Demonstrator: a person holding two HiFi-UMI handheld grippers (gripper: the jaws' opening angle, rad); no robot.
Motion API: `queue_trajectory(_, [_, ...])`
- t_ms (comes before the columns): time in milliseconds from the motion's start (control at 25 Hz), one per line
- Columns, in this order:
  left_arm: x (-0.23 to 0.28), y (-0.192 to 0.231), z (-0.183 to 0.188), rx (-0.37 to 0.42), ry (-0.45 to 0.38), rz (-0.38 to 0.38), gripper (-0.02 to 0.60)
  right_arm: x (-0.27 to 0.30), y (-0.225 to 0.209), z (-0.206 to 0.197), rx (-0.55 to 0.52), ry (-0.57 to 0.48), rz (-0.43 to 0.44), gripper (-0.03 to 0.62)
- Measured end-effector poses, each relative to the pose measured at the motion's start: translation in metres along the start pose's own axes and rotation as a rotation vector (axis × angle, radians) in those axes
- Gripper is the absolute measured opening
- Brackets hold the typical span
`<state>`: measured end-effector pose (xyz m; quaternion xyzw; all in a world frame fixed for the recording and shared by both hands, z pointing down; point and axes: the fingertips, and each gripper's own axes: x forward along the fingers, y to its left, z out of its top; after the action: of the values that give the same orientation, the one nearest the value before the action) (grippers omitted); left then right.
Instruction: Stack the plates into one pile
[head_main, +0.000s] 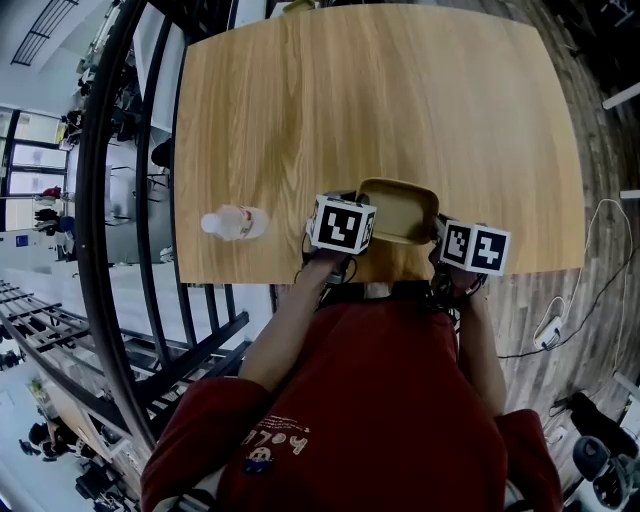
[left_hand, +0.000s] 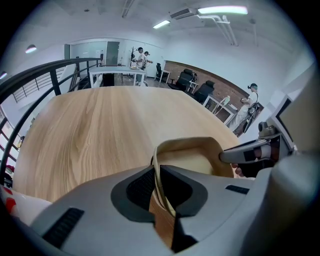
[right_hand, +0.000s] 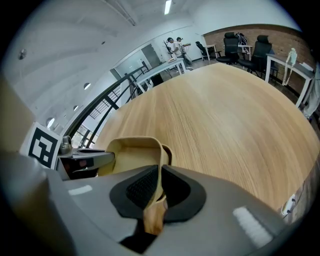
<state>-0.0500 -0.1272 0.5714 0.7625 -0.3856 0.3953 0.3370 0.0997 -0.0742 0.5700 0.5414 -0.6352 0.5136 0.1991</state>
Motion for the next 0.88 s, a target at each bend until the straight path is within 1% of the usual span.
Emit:
queue_trajectory(360, [0.010,-0.002,-0.016,0.043,0.011,0.049,0.044,0.007,-0.009,-0.013,-0.041,0.019,-0.059,0.038])
queue_trajectory(560, [0.011,-0.001,-0.015,0.049,-0.009,0.077,0.053,0.011,-0.013,-0.013,-0.056,0.010,-0.088,0.043])
queue_trajectory(720, [0.011,0.005,-0.014,0.089,-0.022,0.127,0.104,0.010,-0.012,-0.010,-0.082,-0.006,-0.114,0.057])
queue_trajectory(880, [0.018,0.005,-0.019,0.070,-0.004,0.117,0.109,0.011,-0.017,-0.009,-0.096,-0.006,-0.132,0.087])
